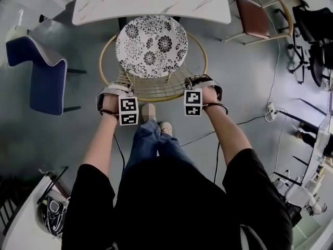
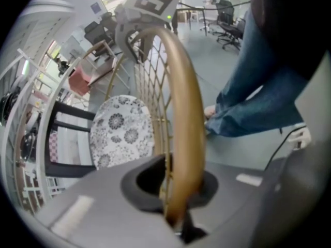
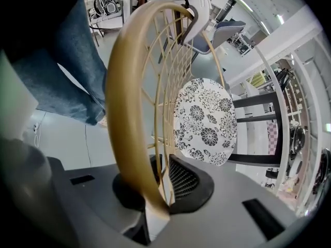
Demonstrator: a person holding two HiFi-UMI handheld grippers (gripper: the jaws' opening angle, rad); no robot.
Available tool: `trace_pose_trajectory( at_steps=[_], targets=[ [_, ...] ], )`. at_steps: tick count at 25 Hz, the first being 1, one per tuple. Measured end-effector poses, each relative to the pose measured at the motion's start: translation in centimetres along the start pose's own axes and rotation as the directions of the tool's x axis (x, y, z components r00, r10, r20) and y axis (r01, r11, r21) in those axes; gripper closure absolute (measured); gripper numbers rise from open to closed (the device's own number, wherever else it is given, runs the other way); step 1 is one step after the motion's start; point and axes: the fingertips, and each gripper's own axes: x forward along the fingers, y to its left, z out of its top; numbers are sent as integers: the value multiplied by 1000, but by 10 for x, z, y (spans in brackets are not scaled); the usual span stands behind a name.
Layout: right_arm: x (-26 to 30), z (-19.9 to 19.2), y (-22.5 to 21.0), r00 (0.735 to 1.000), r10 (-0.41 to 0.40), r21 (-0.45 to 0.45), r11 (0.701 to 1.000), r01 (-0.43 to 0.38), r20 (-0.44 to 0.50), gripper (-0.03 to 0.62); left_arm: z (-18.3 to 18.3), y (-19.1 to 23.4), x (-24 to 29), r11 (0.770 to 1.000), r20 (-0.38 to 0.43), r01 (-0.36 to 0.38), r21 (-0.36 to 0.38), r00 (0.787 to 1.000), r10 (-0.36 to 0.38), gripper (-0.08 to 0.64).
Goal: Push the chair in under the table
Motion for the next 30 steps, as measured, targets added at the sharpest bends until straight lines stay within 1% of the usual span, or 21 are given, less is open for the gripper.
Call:
trace_pose_trajectory(
  at_steps=[3,8,11,13,15,17,18,21,26,27,30],
  targets=[
    [0,0,11,1000,3,-16,1000,-3,4,546,7,-12,1,1000,20,-2,1,1000,2,531],
    [4,-6,-16,1000,5,1,1000,-5,5,546,-3,16,2,1000,25,7,7,1000,-7,531],
    [5,-8,-22,1000,5,6,1000,-5,8,546,-4,22,4,1000,16,2,3,1000,-3,529],
    [6,-8,-21,1000,4,28,1000,-4,0,546,-5,22,6,1000,-1,0,-7,1000,0,528],
    [6,-7,-18,1000,15,57,998,-15,-8,546,-6,19,6,999,-27,14,-39,1000,-15,514],
    [0,-3,-17,1000,15,58,998,-15,-2,545,-8,18,4,996,-41,29,-88,999,-32,429],
    [-4,-1,-18,1000,8,47,999,-8,4,539,-7,20,1,994,-37,25,-107,999,-29,419],
    [-17,6,-17,999,-15,27,1000,15,32,537,-6,25,-11,991,-25,-1,-134,1000,-2,419],
    [-39,8,-12,996,-53,85,995,48,66,535,1,21,-35,981,-16,-39,-190,999,36,405],
    [-44,9,-12,996,-62,93,994,56,69,524,3,20,-40,978,-14,-49,-201,999,47,405],
    [-63,12,-12,991,-107,112,989,97,86,508,8,17,-59,961,-2,-83,-262,996,85,405]
  ],
)
